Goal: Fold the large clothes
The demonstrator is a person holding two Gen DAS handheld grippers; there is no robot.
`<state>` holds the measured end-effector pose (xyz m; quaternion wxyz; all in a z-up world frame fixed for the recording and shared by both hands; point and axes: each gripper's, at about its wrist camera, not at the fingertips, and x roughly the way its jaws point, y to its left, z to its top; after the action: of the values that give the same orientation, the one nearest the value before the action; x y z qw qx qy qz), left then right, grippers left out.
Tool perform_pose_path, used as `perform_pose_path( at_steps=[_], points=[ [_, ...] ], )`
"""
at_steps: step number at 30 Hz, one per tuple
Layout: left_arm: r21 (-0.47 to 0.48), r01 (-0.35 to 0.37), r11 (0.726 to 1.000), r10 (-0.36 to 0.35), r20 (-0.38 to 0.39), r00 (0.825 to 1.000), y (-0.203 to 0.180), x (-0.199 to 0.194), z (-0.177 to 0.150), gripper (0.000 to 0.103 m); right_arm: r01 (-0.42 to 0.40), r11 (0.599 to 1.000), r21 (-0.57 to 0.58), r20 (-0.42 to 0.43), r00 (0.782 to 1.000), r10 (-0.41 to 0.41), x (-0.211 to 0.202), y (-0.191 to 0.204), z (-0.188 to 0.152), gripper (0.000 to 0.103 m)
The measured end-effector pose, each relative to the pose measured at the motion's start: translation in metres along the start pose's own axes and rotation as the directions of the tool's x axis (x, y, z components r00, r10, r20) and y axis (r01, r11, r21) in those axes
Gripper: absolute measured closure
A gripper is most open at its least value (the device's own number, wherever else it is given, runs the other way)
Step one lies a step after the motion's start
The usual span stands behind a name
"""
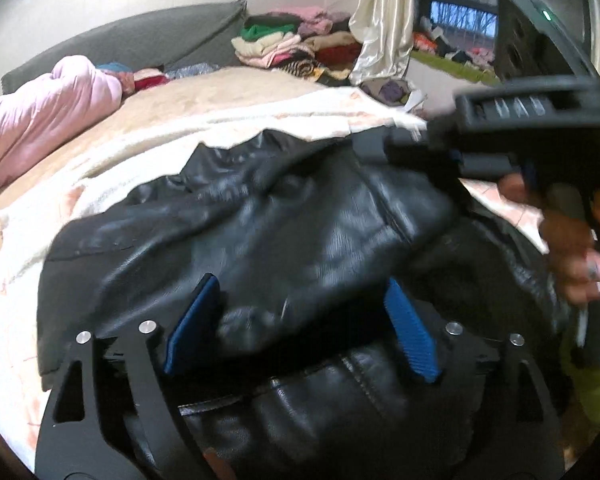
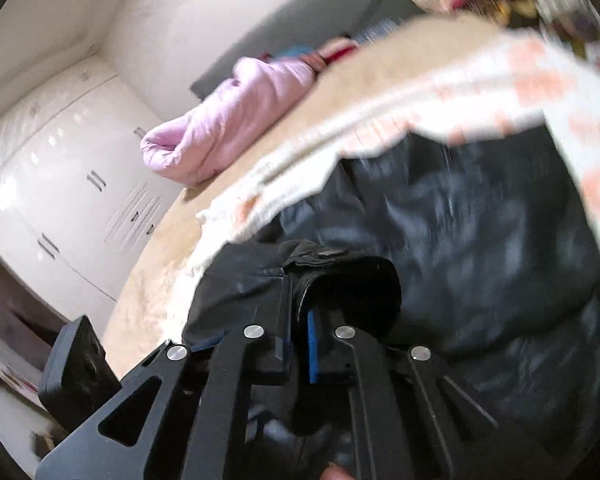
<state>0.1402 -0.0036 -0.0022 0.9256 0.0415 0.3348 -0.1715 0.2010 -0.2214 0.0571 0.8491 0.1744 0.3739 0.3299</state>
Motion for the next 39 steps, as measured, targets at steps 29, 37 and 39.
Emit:
perform_pose_path(
  at_steps=[29, 37, 39],
  points=[
    [-0.536, -0.001, 0.844, 0.033, 0.051, 0.998, 0.151, 0.002, 0.002, 0.064, 0.402, 0.832, -0.382, 0.155, 0.916, -0.371, -0.028, -0.047, 0.035, 0.1],
    [-0.462, -0.054, 0.885, 0.01, -0.097, 0.995, 0.137, 0.034, -0.01, 0.069, 0.428, 0.828, -0.363, 0.103, 0.901, -0.421, -0.009, -0.068, 0.018, 0.098],
    [-0.464, -0.062, 0.884, 0.009, -0.116, 0.993, 0.138, 0.039, -0.014, 0.069, 0.429, 0.831, -0.355, 0.093, 0.901, -0.425, -0.006, -0.07, 0.016, 0.096]
  ],
)
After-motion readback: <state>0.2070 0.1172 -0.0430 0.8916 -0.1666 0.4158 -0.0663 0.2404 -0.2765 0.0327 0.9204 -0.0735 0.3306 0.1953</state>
